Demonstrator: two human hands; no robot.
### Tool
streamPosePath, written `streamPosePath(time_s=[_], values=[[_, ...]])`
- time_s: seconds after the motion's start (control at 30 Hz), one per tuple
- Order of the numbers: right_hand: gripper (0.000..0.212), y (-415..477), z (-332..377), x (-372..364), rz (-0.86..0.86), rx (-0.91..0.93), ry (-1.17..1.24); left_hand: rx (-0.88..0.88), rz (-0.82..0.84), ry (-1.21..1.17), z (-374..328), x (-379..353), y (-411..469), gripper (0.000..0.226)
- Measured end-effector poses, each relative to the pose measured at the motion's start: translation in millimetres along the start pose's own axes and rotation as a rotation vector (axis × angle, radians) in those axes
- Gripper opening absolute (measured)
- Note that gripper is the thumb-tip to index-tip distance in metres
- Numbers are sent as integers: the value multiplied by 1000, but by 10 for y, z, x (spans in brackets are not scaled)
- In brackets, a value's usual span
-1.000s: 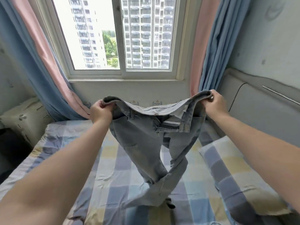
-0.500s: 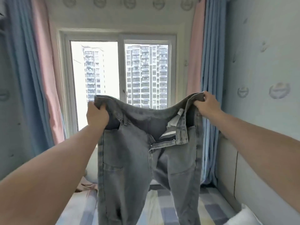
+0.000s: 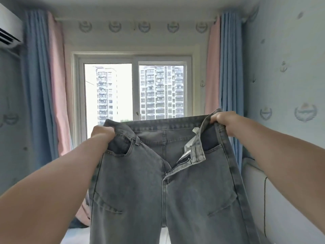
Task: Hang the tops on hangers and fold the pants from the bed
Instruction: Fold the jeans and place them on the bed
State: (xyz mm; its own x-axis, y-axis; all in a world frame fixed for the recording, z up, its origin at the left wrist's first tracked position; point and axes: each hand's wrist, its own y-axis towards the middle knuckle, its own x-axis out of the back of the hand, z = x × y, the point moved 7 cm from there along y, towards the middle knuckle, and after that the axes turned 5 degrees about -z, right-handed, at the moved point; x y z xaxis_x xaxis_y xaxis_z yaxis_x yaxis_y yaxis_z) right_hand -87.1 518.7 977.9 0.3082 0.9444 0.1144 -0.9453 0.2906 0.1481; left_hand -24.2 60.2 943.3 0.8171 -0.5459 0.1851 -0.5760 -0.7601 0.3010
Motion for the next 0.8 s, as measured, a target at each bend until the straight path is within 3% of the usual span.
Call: streamPosePath(time_s=[0.07,0.17,0.3,0.57,0.8], values=[[2,-23,-46,-72,22,-77,-18,122,59,3,61,-67,-51,39],[21,-86,-68,-144,84,-185,70,196,197,-118,84,-246,-119,39],[17,-216,34,-339,239,-187,208,272,276,-327,-27,-446,-329,40],[11,-596,180,-814,545,-178,259,148,467,-475,-492,-838,-874,25],[28,-930,412,-1069,648,-78,176,64,656,-564,-647,-1051,-1447,18]])
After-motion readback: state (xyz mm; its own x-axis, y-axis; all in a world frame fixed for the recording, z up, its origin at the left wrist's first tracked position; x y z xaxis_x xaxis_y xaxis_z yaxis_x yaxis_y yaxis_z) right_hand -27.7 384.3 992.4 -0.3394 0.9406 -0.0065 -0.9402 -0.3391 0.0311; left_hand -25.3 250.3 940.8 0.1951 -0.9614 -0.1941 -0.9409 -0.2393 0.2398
